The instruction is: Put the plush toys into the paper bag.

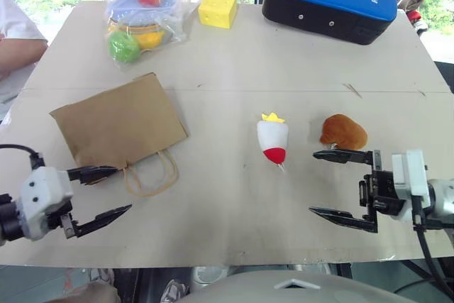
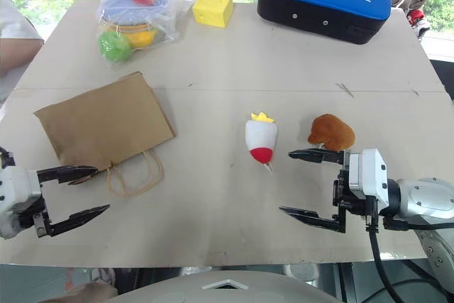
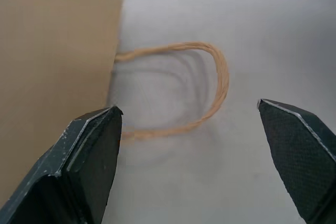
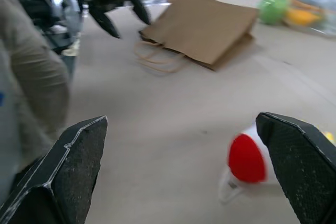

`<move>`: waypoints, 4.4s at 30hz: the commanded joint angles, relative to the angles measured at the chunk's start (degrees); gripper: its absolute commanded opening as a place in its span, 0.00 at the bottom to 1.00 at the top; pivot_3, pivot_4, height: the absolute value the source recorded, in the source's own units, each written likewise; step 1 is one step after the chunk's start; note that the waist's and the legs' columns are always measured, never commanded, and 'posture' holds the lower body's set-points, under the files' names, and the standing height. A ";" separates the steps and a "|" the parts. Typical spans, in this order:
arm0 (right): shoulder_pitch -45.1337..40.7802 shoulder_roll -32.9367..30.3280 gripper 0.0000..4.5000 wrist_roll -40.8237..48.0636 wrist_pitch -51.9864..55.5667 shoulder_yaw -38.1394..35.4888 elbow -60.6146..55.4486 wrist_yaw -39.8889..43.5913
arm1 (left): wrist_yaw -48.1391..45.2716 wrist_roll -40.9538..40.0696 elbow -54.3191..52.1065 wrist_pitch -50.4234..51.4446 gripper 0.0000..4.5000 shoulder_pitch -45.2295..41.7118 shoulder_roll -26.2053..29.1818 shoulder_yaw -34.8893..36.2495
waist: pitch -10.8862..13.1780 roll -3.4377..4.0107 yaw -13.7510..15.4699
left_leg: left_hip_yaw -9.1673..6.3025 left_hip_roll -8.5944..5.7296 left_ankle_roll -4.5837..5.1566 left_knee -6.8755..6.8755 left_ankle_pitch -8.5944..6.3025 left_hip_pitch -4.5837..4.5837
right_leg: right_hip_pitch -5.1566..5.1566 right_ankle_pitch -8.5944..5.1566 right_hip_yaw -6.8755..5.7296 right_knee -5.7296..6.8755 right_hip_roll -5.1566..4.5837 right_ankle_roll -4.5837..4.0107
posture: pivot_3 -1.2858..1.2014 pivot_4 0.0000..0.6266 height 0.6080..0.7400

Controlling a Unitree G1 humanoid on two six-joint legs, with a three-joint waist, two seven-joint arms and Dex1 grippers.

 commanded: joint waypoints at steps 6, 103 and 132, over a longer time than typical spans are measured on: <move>0.57 0.47 1.00 -0.66 -3.10 1.35 -0.03 2.29 | -0.68 5.54 3.77 -7.80 0.87 -6.19 0.57 -9.48 | -0.01 -0.02 -0.12 | -0.01 0.03 0.01 0.02 0.00 0.06 | 0.03 -0.02 0.01 0.10 0.07 0.04 | 0.52 0.24 1.00; -67.32 61.84 0.01 -10.79 14.88 18.24 73.90 -32.03 | 46.60 -51.99 -6.68 55.23 0.00 -53.27 -17.73 -16.95 | 0.06 0.04 -1.83 | -0.35 0.05 -0.01 0.41 0.02 -0.04 | 0.08 0.30 -0.01 0.50 0.55 0.08 | 0.52 0.24 1.00; -59.13 57.62 0.01 -38.73 -13.77 37.88 92.02 -22.54 | 54.68 -57.85 -6.16 51.85 0.00 -58.56 -16.31 -14.17 | 0.09 0.03 -1.88 | -0.29 0.03 -0.02 0.24 0.02 -0.05 | -0.03 0.29 0.05 0.45 0.55 0.07 | 0.52 0.24 1.00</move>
